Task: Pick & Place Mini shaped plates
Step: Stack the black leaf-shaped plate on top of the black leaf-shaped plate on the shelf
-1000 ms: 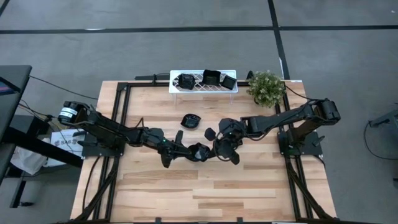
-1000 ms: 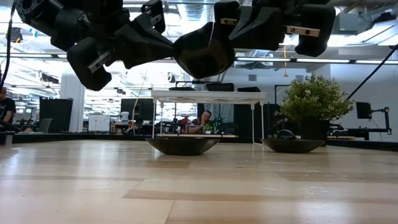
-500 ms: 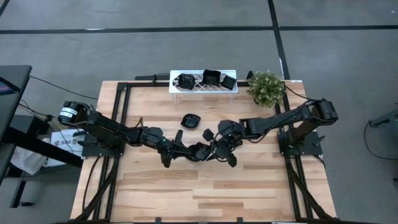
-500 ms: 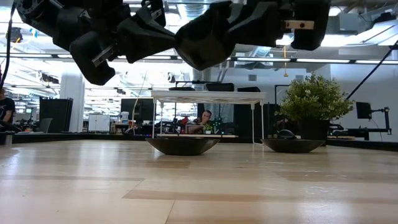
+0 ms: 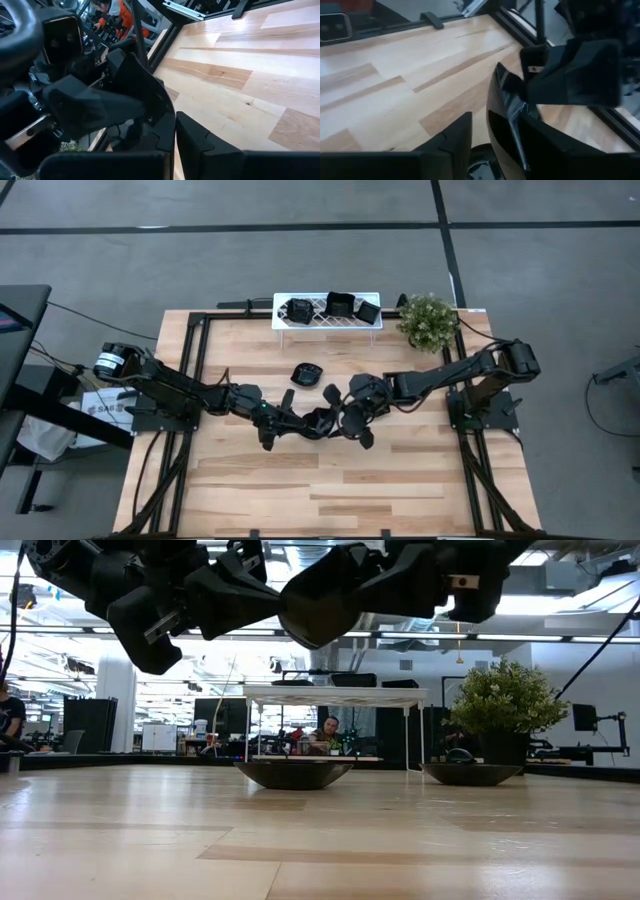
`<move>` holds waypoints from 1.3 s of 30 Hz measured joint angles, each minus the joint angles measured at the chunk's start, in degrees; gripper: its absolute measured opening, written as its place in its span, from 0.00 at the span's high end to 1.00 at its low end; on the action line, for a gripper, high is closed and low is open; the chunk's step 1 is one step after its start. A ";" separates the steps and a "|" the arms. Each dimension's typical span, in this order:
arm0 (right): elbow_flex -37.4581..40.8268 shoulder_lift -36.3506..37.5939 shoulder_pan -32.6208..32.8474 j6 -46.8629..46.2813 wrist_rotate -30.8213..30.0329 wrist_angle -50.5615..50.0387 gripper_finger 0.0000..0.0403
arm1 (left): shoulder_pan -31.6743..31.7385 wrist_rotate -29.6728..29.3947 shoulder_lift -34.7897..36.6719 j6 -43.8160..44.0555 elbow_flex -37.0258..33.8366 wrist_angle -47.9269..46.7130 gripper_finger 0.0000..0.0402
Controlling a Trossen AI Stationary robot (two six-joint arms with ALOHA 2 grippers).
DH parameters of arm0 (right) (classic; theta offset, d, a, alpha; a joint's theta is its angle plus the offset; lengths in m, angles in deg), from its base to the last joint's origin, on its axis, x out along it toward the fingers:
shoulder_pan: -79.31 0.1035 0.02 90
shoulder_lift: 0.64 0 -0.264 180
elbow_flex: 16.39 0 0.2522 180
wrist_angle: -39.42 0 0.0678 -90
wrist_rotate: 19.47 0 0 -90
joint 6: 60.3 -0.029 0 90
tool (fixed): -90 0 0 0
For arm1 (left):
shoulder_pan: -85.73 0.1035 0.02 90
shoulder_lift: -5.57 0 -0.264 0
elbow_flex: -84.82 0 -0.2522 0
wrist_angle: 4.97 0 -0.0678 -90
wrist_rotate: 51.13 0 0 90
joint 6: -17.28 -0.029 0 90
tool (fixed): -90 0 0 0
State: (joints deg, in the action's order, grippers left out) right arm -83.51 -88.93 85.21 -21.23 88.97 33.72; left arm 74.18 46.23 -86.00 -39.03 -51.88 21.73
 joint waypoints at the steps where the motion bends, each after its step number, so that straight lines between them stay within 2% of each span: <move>1: 0.00 0.02 0.04 -0.02 -1.03 0.03 0.60 | 0.00 0.00 0.00 0.07 -0.02 0.00 0.97; 10: 0.00 0.00 0.15 -0.13 -9.52 1.63 0.51 | 0.00 0.00 0.00 0.21 -0.02 -0.07 0.97; 19: 0.00 0.02 0.93 0.34 -9.58 0.55 0.51 | 0.00 0.00 0.00 0.23 -0.02 -0.13 0.97; 25: 0.00 1.00 3.55 4.82 -10.23 -4.24 0.50 | -0.02 0.08 0.00 0.99 -0.04 -0.17 0.98; 30: -0.02 3.54 6.24 5.44 -17.64 -5.62 0.50 | 0.07 -0.34 0.00 3.84 -0.07 -0.15 0.97; 35: 0.00 7.34 8.65 2.87 -27.72 -5.63 0.50 | 0.04 -0.84 0.00 4.76 -0.07 -0.15 0.98; 39: -0.04 11.45 10.03 -3.33 -31.59 -7.53 0.50 | 0.00 -6.64 0.20 6.76 -0.07 -0.30 0.97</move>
State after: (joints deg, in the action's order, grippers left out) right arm -83.56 -77.47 95.24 -24.56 57.38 26.18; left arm 74.18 39.59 -85.80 -32.27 -51.95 21.44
